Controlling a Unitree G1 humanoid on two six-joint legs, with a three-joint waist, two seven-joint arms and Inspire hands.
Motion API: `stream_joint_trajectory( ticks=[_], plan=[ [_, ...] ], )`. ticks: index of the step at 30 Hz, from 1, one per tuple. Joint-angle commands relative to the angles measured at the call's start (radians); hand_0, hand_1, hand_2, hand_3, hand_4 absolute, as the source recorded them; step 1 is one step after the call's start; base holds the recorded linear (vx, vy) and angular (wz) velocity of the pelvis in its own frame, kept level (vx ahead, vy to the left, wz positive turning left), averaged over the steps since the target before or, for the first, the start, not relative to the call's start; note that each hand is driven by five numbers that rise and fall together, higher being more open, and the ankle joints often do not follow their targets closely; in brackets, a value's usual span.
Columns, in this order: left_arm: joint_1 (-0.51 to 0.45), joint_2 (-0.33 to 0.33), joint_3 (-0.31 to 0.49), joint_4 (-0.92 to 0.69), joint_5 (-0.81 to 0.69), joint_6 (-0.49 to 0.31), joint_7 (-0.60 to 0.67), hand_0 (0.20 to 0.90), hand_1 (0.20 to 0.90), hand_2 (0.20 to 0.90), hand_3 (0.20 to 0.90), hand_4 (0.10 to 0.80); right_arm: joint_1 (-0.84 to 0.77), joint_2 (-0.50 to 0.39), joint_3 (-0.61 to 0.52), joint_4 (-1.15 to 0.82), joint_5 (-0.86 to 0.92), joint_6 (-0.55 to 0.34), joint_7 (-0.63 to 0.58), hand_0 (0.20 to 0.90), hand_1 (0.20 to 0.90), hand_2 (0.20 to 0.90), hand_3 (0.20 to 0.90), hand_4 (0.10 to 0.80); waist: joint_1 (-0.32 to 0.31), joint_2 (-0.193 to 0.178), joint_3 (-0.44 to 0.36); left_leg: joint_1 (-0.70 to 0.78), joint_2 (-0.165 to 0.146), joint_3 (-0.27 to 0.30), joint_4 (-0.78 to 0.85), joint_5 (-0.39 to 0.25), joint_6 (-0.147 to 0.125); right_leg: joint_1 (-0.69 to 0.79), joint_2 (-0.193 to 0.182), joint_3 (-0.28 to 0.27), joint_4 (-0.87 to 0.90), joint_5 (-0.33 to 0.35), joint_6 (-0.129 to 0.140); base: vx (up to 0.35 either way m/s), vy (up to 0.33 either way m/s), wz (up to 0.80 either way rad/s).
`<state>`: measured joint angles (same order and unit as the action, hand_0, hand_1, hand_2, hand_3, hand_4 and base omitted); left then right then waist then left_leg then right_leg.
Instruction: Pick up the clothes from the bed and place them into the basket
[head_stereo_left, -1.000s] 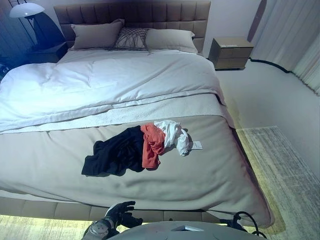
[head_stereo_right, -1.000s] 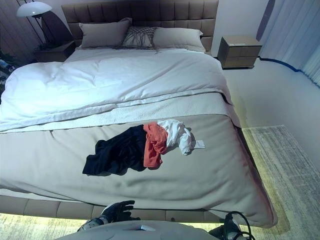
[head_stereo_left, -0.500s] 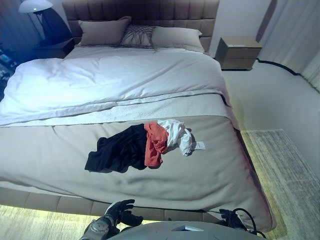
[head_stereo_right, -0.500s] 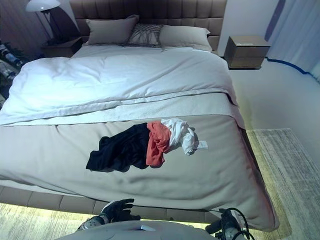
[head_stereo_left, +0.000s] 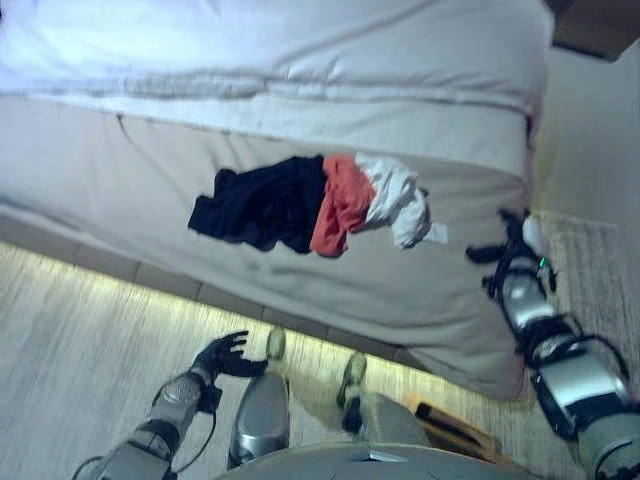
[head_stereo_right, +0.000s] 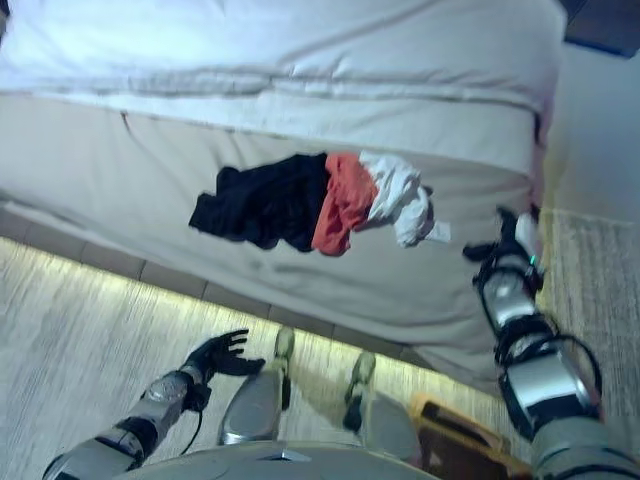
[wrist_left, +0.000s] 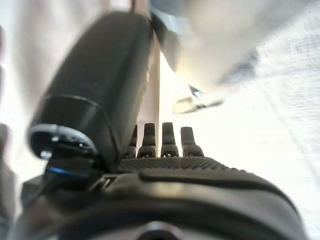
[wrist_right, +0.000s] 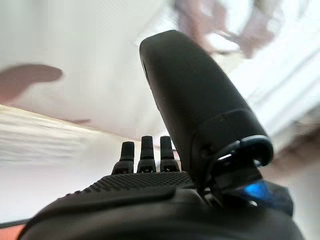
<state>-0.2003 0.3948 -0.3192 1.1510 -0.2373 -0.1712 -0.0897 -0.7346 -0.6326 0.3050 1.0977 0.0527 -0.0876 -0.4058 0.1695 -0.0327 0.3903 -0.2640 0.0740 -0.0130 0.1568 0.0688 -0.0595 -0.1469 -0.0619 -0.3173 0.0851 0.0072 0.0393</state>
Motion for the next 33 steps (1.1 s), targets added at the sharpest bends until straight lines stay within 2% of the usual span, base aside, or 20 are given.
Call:
stream_joint_trajectory(
  ticks=[1, 4, 6, 7, 8, 10, 12, 14, 16, 22, 29, 33],
  plan=[
    [0.118, 0.063, -0.033, -0.01, -0.039, -0.01, 0.014, 0.9, 0.9, 0.9, 0.9, 0.8, -0.12, -0.101, 0.077, -0.103, 0.028, -0.052, -0.02, 0.9, 0.9, 0.9, 0.9, 0.8, 0.051, 0.009, 0.008, -0.082, -0.084, 0.026, 0.05, -0.071, 0.077, -0.117, -0.04, 0.001, 0.148, -0.018, 0.006, -0.113, 0.019, 0.08],
    [0.125, 0.07, -0.021, -0.035, -0.059, -0.005, 0.012, 0.9, 0.9, 0.9, 0.9, 0.8, -0.208, -0.133, 0.115, -0.093, 0.011, -0.038, -0.014, 0.9, 0.9, 0.9, 0.9, 0.8, 0.075, 0.025, 0.025, -0.142, -0.094, 0.011, 0.077, -0.06, 0.075, -0.169, -0.053, -0.016, 0.181, -0.024, -0.005, -0.052, 0.015, 0.12],
    [0.133, 0.08, -0.01, -0.056, -0.069, 0.003, 0.002, 0.9, 0.9, 0.9, 0.9, 0.8, -0.29, -0.156, 0.149, -0.063, -0.014, 0.004, -0.007, 0.9, 0.9, 0.9, 0.9, 0.8, 0.098, 0.041, 0.036, -0.191, -0.102, -0.001, 0.105, -0.053, 0.071, -0.209, -0.065, -0.034, 0.22, -0.036, -0.014, 0.032, 0.013, 0.18],
    [0.138, 0.084, -0.007, -0.062, -0.072, 0.005, -0.007, 0.9, 0.9, 0.9, 0.9, 0.8, -0.317, -0.164, 0.166, -0.046, -0.024, 0.042, -0.005, 0.9, 0.9, 0.9, 0.9, 0.8, 0.106, 0.046, 0.038, -0.198, -0.102, -0.011, 0.124, -0.081, 0.063, -0.218, -0.068, -0.025, 0.25, -0.069, -0.007, 0.094, 0.021, 0.23],
    [0.144, 0.087, -0.007, -0.069, -0.079, 0.002, -0.015, 0.9, 0.9, 0.9, 0.9, 0.8, -0.344, -0.17, 0.18, -0.019, -0.044, 0.089, -0.012, 0.9, 0.9, 0.9, 0.9, 0.8, 0.113, 0.054, 0.043, -0.217, -0.103, -0.013, 0.141, -0.081, 0.062, -0.236, -0.074, -0.027, 0.273, -0.078, -0.011, 0.091, 0.025, 0.27],
    [0.15, 0.091, -0.005, -0.084, -0.104, -0.004, -0.022, 0.9, 0.9, 0.9, 0.9, 0.8, -0.399, -0.174, 0.206, 0.038, -0.058, 0.124, -0.02, 0.9, 0.9, 0.9, 0.9, 0.8, 0.127, 0.073, 0.053, -0.257, -0.104, -0.018, 0.17, -0.077, 0.063, -0.274, -0.086, -0.034, 0.321, -0.094, -0.018, -0.016, 0.055, 0.23],
    [0.162, 0.101, 0.003, -0.105, -0.136, -0.017, -0.031, 0.9, 0.9, 0.9, 0.9, 0.8, -0.452, -0.176, 0.223, 0.083, -0.065, 0.235, -0.013, 0.9, 0.9, 0.9, 0.9, 0.8, 0.141, 0.089, 0.06, -0.299, -0.108, -0.018, 0.195, -0.071, 0.062, -0.312, -0.099, -0.041, 0.355, -0.102, -0.021, -0.029, 0.044, 0.12],
    [0.163, 0.101, 0.01, -0.122, -0.145, -0.021, -0.036, 0.9, 0.9, 0.9, 0.9, 0.8, -0.488, -0.178, 0.229, 0.117, -0.064, 0.292, -0.015, 0.9, 0.9, 0.9, 0.9, 0.8, 0.149, 0.103, 0.069, -0.329, -0.108, -0.021, 0.214, -0.067, 0.065, -0.346, -0.112, -0.039, 0.385, -0.106, -0.022, -0.032, 0.03, 0.1],
    [0.164, 0.101, 0.011, -0.143, -0.173, -0.029, -0.038, 0.9, 0.9, 0.9, 0.9, 0.8, -0.543, -0.181, 0.241, 0.174, -0.089, 0.399, -0.021, 0.9, 0.9, 0.9, 0.9, 0.8, 0.156, 0.126, 0.083, -0.376, -0.104, -0.023, 0.237, -0.06, 0.068, -0.404, -0.128, -0.033, 0.427, -0.113, -0.024, -0.06, 0.037, 0.04],
    [0.195, 0.09, 0.023, -0.185, -0.223, -0.029, 0.003, 0.9, 0.9, 0.9, 0.9, 0.8, -0.606, -0.202, 0.265, 0.227, -0.066, 0.527, -0.065, 0.9, 0.9, 0.9, 0.9, 0.8, 0.148, 0.167, 0.101, -0.464, -0.094, -0.012, 0.259, -0.043, 0.078, -0.516, -0.146, 0.003, 0.489, -0.125, -0.029, -0.046, 0.036, -0.04],
    [0.205, 0.096, 0.057, -0.189, -0.234, -0.018, -0.005, 0.9, 0.9, 0.9, 0.9, 0.8, -0.603, -0.245, 0.269, 0.239, -0.051, 0.512, -0.049, 0.9, 0.9, 0.9, 0.9, 0.8, 0.123, 0.185, 0.106, -0.481, -0.077, 0.009, 0.263, -0.036, 0.072, -0.544, -0.132, 0.032, 0.502, -0.136, -0.039, -0.011, 0.038, -0.09],
    [0.207, 0.109, 0.054, -0.213, -0.24, -0.007, -0.022, 0.9, 0.9, 0.9, 0.9, 0.8, -0.578, -0.264, 0.245, 0.215, -0.066, 0.39, -0.076, 0.9, 0.9, 0.9, 0.9, 0.8, 0.111, 0.187, 0.104, -0.461, -0.077, 0.014, 0.265, -0.042, 0.067, -0.524, -0.124, 0.035, 0.489, -0.135, -0.04, 0.026, 0.001, -0.04]
  ],
)
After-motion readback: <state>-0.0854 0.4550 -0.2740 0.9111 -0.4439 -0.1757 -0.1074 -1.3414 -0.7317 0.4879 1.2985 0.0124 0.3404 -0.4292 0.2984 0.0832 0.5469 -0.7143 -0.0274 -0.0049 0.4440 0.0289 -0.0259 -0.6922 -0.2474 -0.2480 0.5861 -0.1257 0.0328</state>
